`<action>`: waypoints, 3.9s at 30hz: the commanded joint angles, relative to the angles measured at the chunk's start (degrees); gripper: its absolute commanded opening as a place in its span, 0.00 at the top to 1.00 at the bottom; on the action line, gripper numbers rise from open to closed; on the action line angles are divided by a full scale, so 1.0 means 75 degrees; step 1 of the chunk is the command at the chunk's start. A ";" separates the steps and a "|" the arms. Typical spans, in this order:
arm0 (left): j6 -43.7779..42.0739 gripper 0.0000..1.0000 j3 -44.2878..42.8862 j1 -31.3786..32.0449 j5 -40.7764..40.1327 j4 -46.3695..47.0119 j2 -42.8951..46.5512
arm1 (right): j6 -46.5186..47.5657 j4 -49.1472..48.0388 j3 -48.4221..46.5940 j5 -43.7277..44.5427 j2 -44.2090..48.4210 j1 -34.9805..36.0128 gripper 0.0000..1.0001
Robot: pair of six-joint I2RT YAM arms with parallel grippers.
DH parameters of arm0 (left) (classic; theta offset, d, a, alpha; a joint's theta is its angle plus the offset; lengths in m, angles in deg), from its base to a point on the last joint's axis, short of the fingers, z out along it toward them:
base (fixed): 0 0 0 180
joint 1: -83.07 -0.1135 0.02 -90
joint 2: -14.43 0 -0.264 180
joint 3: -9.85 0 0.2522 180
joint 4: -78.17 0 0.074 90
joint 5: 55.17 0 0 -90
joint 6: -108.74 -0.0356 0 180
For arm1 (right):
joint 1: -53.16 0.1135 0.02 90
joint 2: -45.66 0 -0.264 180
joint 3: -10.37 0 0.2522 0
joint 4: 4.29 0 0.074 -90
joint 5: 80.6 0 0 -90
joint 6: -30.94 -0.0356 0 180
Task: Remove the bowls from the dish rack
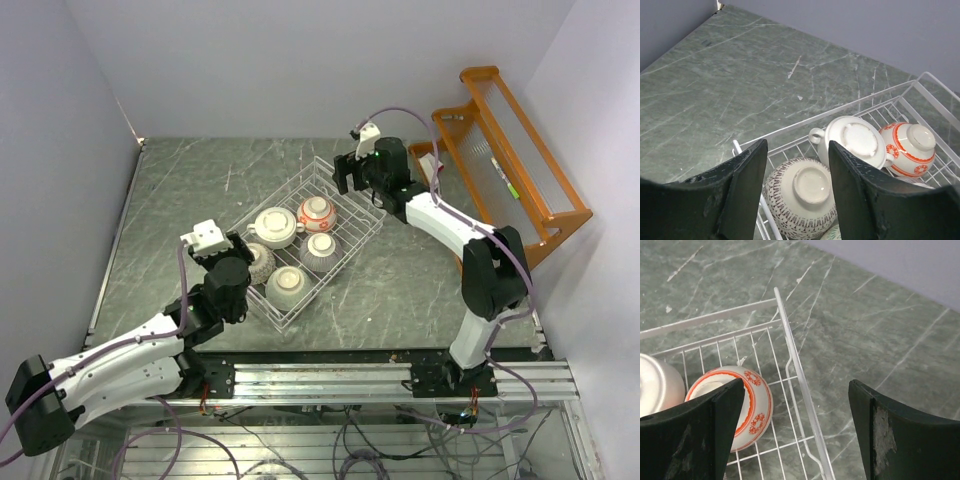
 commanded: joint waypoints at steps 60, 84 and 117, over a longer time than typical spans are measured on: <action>0.0227 0.44 -0.0329 -0.0048 -0.0035 -0.0133 -0.0294 | 0.0570 0.2527 -0.2534 -0.0527 -0.2100 -0.0481 1.00; 0.0346 0.45 -0.0409 -0.0037 -0.0085 -0.0319 -0.0306 | -0.2417 0.1142 -0.1098 0.2763 -0.0125 -0.0493 1.00; 0.0548 0.42 -0.0555 -0.0040 -0.0259 -0.0478 -0.0739 | -0.3026 0.1254 -0.1347 0.4026 -0.0404 -0.0774 1.00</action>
